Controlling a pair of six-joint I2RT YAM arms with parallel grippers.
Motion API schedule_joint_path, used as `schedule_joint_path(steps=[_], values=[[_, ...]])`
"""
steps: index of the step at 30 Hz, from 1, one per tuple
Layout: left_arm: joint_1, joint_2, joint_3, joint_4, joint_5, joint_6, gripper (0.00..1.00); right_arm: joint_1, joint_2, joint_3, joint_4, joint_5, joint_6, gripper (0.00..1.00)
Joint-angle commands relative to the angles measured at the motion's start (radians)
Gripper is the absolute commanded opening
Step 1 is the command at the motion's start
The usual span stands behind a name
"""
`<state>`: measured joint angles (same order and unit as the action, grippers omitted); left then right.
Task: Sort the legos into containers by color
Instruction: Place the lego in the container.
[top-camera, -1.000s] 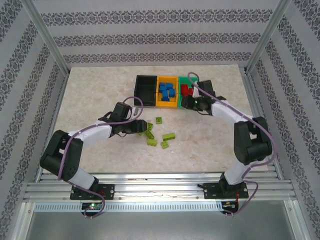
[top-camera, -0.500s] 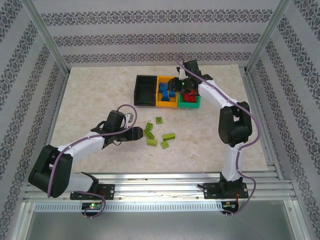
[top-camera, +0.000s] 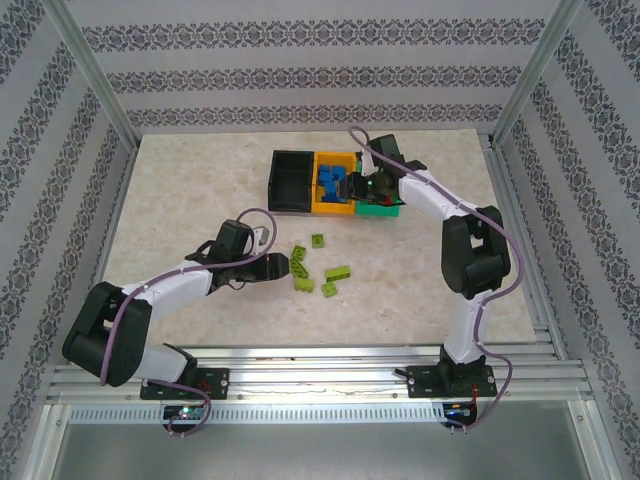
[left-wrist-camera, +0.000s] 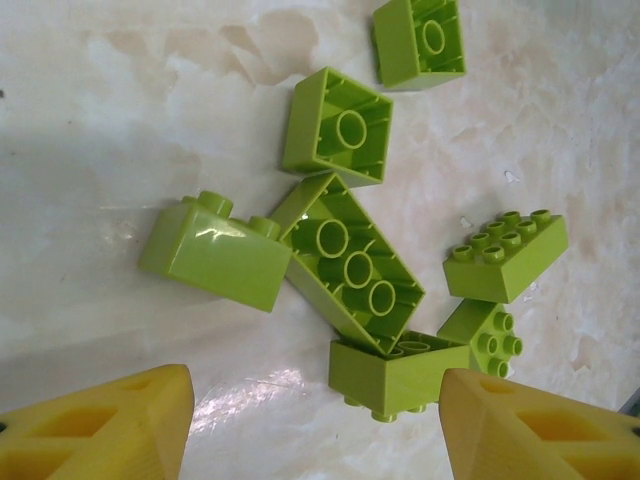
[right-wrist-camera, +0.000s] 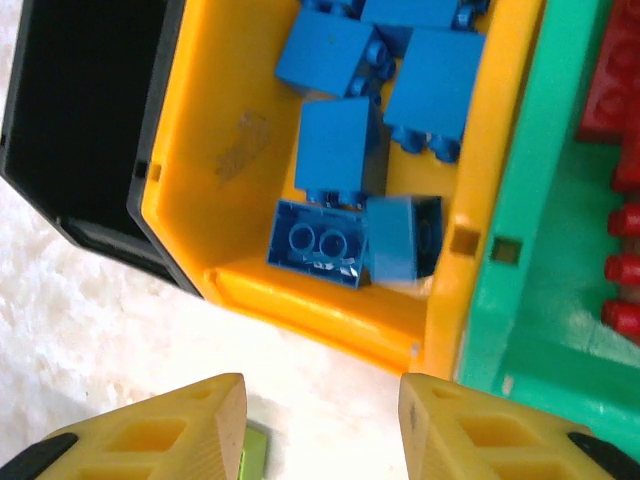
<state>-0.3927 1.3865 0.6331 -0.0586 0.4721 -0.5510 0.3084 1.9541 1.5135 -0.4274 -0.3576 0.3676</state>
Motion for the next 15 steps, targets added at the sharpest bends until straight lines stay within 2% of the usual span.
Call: schedule_joint_path(steps=[1, 8, 15], values=[[0.001, -0.018, 0.022, 0.029, 0.01, -0.003, 0.66, 0.004, -0.095, -0.065, 0.038, 0.002, 0.011, 0.45], [0.002, 0.004, 0.026, 0.022, 0.018, 0.003, 0.66, -0.01, -0.247, -0.265, 0.086, 0.041, 0.006, 0.45], [0.001, 0.025, 0.053, 0.021, 0.019, 0.01, 0.66, -0.032, -0.47, -0.572, 0.187, 0.142, 0.011, 0.46]])
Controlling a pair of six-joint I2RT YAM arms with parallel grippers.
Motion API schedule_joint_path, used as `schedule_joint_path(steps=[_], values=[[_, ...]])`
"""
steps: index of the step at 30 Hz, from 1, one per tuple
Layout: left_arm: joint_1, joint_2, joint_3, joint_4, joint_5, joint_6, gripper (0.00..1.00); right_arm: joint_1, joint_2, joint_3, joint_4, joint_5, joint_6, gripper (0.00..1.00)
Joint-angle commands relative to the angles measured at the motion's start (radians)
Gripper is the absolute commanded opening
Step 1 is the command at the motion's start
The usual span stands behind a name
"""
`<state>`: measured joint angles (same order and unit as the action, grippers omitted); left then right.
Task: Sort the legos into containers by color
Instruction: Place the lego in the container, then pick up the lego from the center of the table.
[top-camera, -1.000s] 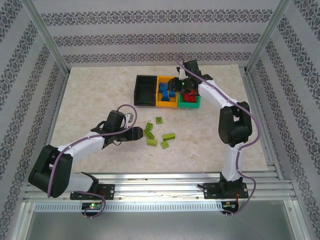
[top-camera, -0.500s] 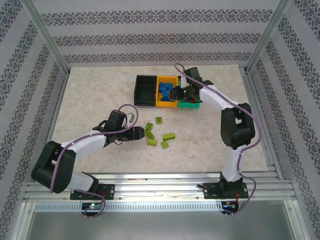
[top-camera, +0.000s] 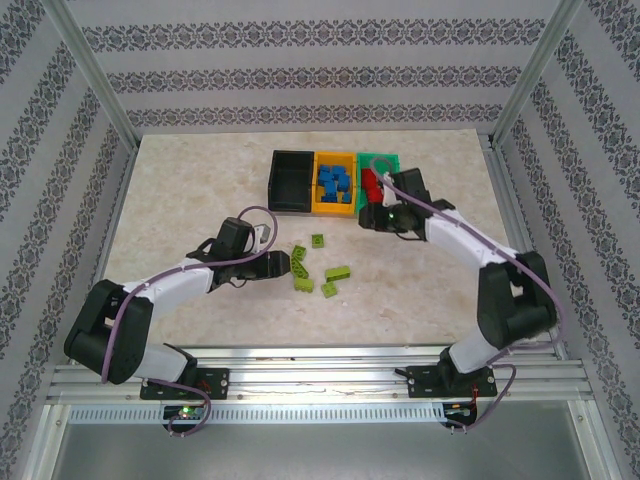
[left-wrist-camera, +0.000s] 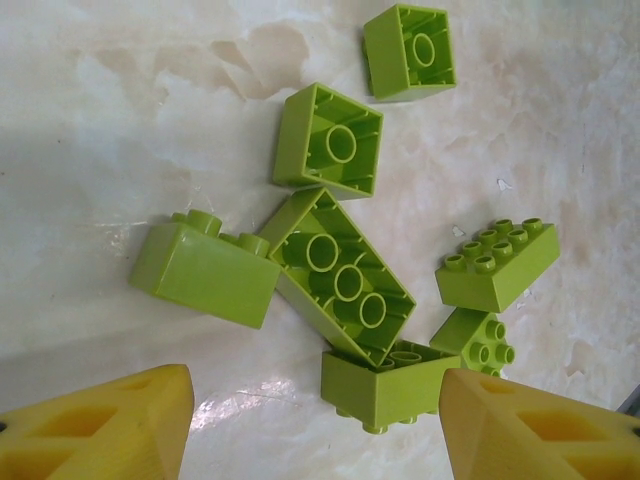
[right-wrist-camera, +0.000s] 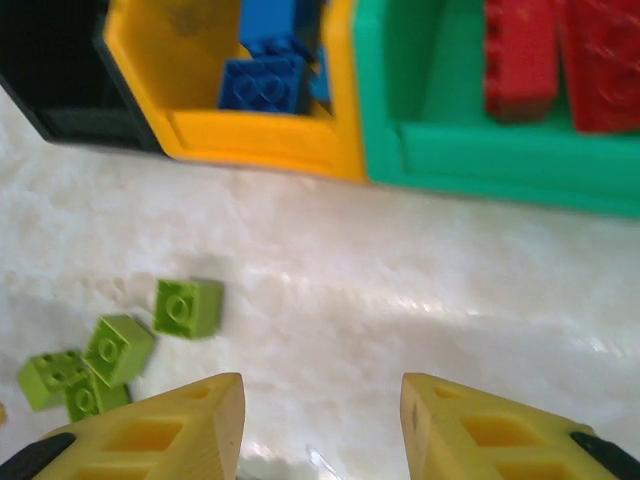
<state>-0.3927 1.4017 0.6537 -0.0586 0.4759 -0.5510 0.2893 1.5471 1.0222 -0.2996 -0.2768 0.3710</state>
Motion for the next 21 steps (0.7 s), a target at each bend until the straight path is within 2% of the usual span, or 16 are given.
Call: schedule_joint_path(steps=[1, 11, 14, 21], values=[[0.0, 0.013, 0.036, 0.02, 0.014, 0.013, 0.66, -0.013, -0.09, -0.12, 0.07, 0.078, 0.005, 0.46], [0.0, 0.13, 0.189, -0.088, 0.032, 0.06, 0.66, -0.014, -0.261, -0.421, 0.201, 0.192, -0.028, 0.47], [-0.001, 0.156, 0.235, -0.105, 0.026, 0.054, 0.66, -0.023, -0.288, -0.511, 0.297, 0.177, -0.014, 0.48], [0.0, 0.232, 0.356, -0.186, 0.0, 0.046, 0.66, -0.051, -0.253, -0.529, 0.378, 0.169, 0.006, 0.49]])
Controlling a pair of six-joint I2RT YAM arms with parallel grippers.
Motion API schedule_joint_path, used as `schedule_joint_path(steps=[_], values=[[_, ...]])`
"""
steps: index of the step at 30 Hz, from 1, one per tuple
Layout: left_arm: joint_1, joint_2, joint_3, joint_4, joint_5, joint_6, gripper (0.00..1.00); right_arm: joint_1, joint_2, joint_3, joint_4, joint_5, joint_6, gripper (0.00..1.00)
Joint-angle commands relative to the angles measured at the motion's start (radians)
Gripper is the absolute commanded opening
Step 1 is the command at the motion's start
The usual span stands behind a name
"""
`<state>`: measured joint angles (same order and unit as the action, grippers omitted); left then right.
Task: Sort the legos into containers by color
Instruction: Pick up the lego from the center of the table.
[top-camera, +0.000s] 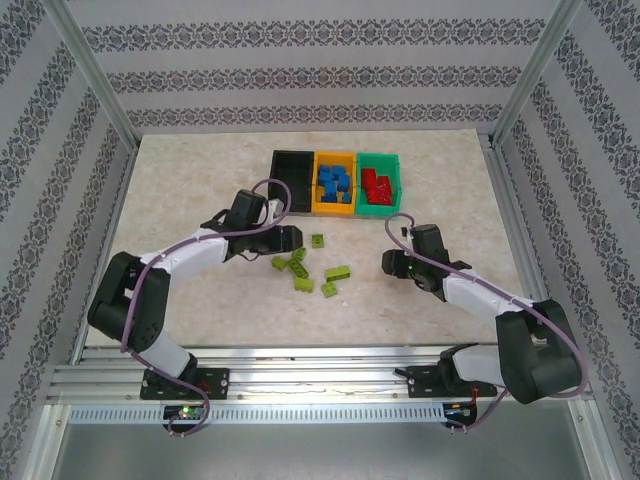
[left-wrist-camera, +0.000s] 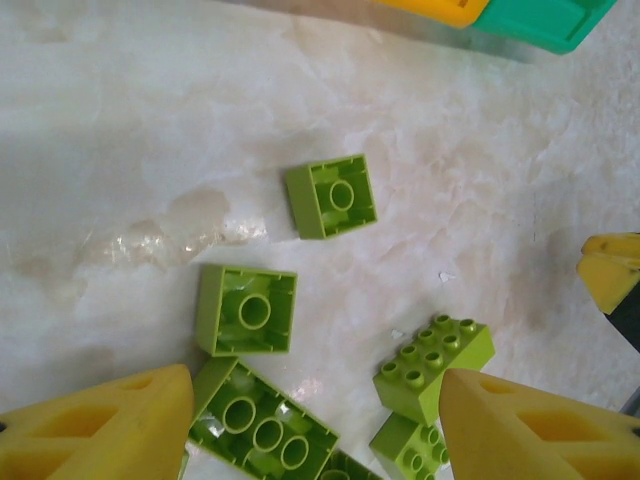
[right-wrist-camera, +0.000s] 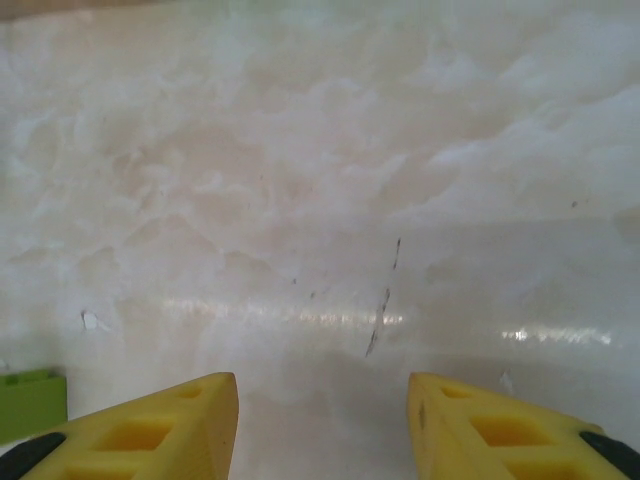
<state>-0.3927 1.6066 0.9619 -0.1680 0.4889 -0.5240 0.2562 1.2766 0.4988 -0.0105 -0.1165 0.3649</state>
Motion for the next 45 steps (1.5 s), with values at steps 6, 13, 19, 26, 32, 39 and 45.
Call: schedule_joint_path(steps=[6, 13, 19, 26, 32, 39, 45], values=[[-0.004, 0.113, 0.165, -0.179, -0.031, 0.034, 0.66, -0.021, 0.036, -0.015, 0.131, -0.019, 0.016, 0.49], [-0.032, 0.26, 0.35, -0.304, -0.074, 0.047, 0.66, -0.021, 0.037, -0.024, 0.15, -0.009, 0.026, 0.51], [-0.078, 0.435, 0.598, -0.493, -0.129, 0.108, 0.65, -0.022, 0.025, -0.034, 0.158, 0.001, 0.029, 0.51], [-0.127, 0.562, 0.767, -0.632, -0.185, 0.148, 0.65, -0.022, 0.024, -0.035, 0.158, 0.006, 0.031, 0.52], [-0.171, 0.639, 0.862, -0.738, -0.259, 0.198, 0.64, -0.022, 0.027, -0.033, 0.156, 0.006, 0.032, 0.52], [-0.186, 0.677, 0.888, -0.777, -0.302, 0.215, 0.57, -0.022, 0.035, -0.028, 0.152, 0.005, 0.03, 0.53], [-0.185, 0.644, 0.867, -0.756, -0.31, 0.221, 0.4, -0.022, 0.042, -0.023, 0.148, 0.002, 0.03, 0.53]])
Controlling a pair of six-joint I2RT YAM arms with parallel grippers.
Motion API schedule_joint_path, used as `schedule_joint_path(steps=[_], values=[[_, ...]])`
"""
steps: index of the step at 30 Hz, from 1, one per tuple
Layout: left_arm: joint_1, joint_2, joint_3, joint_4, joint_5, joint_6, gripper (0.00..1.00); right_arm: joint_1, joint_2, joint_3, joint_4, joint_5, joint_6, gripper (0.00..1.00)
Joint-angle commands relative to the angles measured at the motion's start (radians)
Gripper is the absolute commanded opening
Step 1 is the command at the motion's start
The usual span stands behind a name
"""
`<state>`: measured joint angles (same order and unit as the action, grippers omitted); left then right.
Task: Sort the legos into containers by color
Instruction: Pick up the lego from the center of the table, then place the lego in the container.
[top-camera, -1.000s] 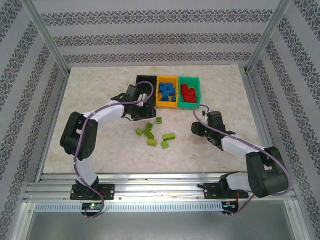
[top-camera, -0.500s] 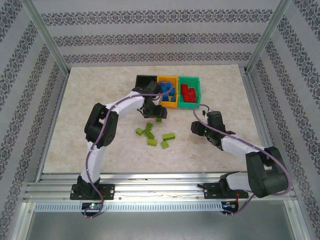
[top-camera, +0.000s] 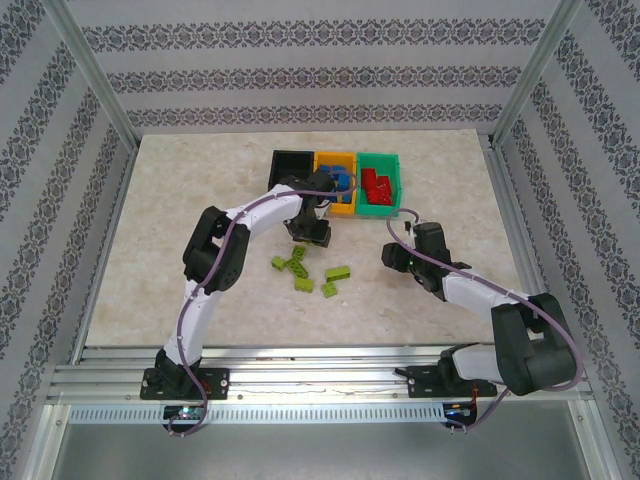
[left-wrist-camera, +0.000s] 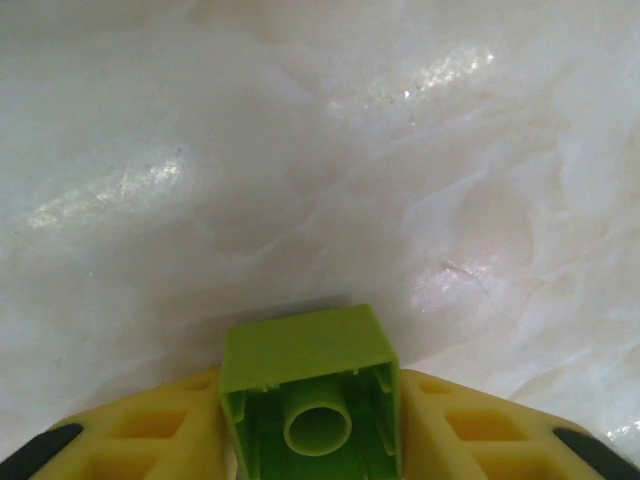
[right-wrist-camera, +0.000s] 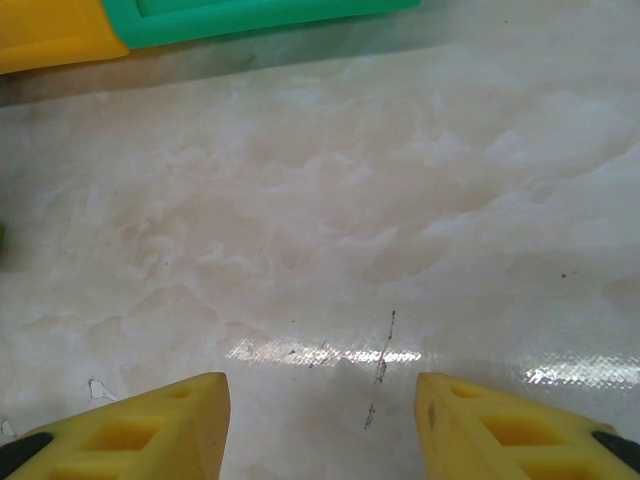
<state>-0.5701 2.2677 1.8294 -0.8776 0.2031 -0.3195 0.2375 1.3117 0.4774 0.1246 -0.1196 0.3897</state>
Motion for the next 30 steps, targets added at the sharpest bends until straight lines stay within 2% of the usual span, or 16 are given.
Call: schedule_joint_path(steps=[1, 4, 10, 14, 17, 23, 30], values=[[-0.007, -0.028, -0.008, -0.039, -0.025, 0.016, 0.39, -0.002, 0.006, -0.002, 0.015, 0.006, 0.004, 0.53], [-0.006, -0.064, -0.024, -0.025, -0.029, 0.016, 0.36, -0.002, 0.006, -0.002, 0.013, 0.007, 0.004, 0.53], [0.014, -0.135, -0.021, -0.028, -0.051, 0.044, 0.36, 0.0, 0.008, 0.0, 0.012, 0.007, 0.003, 0.53], [0.053, -0.154, 0.013, -0.072, -0.108, 0.091, 0.36, 0.004, -0.007, -0.009, 0.019, 0.025, 0.004, 0.53], [0.097, -0.149, 0.063, -0.096, -0.109, 0.115, 0.36, 0.006, -0.006, -0.008, 0.019, 0.026, 0.004, 0.53], [0.184, -0.044, 0.312, -0.197, -0.074, 0.135, 0.38, 0.009, -0.005, -0.007, 0.015, 0.028, 0.003, 0.53], [0.217, 0.158, 0.634, -0.324, -0.096, 0.156, 0.4, 0.013, -0.006, -0.008, 0.014, 0.031, 0.0, 0.53]])
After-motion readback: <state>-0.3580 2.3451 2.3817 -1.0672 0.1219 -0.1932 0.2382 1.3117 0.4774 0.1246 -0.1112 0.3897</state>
